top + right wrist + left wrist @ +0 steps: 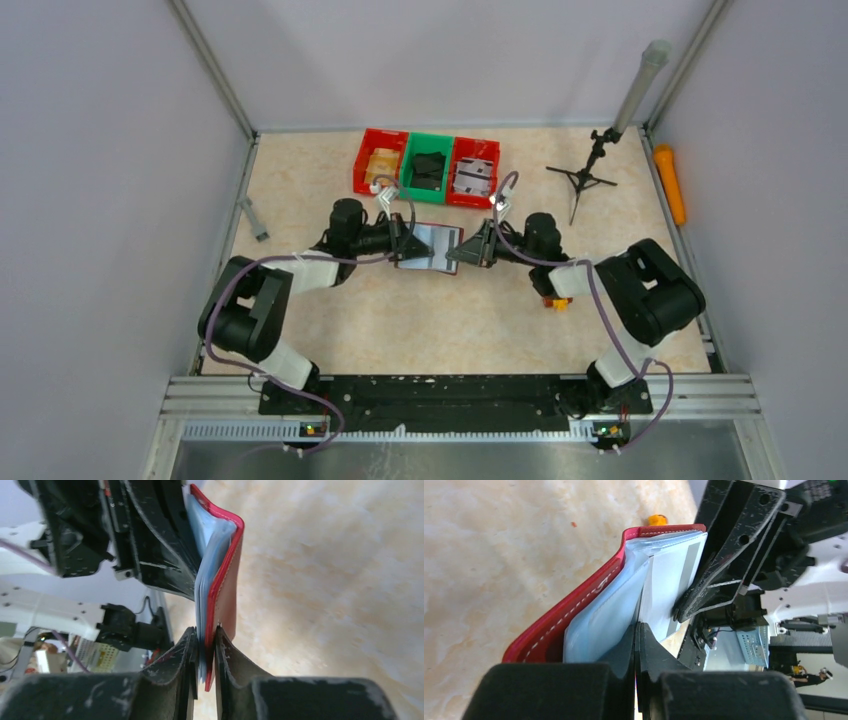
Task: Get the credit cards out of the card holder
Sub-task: Close the card holder at the center of the board.
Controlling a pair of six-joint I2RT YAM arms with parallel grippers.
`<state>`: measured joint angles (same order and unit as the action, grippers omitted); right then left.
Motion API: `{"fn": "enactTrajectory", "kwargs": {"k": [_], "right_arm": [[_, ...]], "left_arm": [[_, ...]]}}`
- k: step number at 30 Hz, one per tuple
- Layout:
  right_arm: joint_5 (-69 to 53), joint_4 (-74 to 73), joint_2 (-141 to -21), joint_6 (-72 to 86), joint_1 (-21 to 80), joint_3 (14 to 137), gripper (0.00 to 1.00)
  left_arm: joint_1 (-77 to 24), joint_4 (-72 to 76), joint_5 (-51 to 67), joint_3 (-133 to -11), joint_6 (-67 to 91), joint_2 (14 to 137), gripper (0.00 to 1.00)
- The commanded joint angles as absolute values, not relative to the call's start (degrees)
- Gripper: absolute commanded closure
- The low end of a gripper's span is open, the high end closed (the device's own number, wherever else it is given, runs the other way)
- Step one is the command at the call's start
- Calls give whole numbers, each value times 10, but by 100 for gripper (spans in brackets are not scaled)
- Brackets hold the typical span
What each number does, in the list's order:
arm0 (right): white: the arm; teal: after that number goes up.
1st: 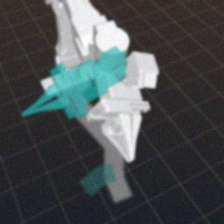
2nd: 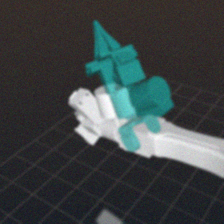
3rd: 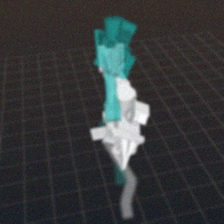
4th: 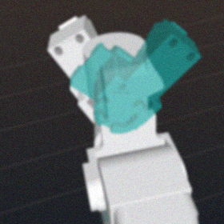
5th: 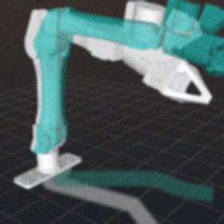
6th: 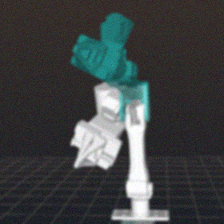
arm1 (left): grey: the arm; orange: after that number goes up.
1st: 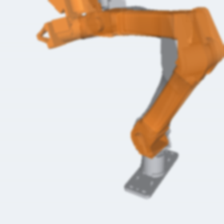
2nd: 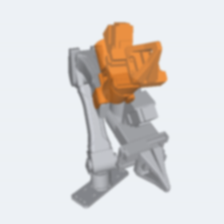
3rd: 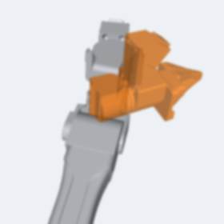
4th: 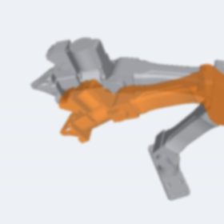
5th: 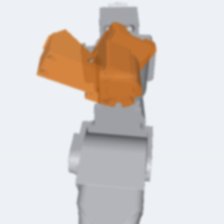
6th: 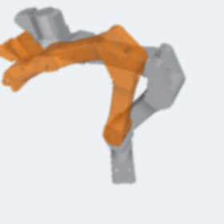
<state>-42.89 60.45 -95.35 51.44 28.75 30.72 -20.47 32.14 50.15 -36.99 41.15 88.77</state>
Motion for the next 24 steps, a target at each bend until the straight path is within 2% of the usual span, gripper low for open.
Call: {"fn": "enactTrajectory", "kwargs": {"k": [1, 6, 11, 12, 16, 19, 22, 24], "right_arm": [[-410, 432, -965, 420, 309, 381, 90], [-399, 401, -1004, 416, 306, 394, 100], [-367, 319, -1011, 375, 306, 408, 100], [-365, 304, -1011, 367, 306, 412, 98], [-366, 286, -1010, 360, 306, 417, 78], [-368, 293, -1002, 361, 306, 411, 73], [-364, 311, -984, 362, 304, 392, 62], [-359, 313, -975, 362, 303, 387, 60]], "left_arm": [[-221, 242, 470, -423, 375, 940, 100], [-225, 158, 404, -453, 342, 991, 100], [-230, 87, 352, -491, 331, 1061, 100], [-232, 79, 345, -497, 331, 1074, 100], [-236, 39, 320, -521, 327, 1106, 100], [-235, 27, 305, -523, 326, 1109, 100], [-235, 11, 291, -529, 322, 1110, 100], [-235, 3, 283, -533, 318, 1111, 100]]}}
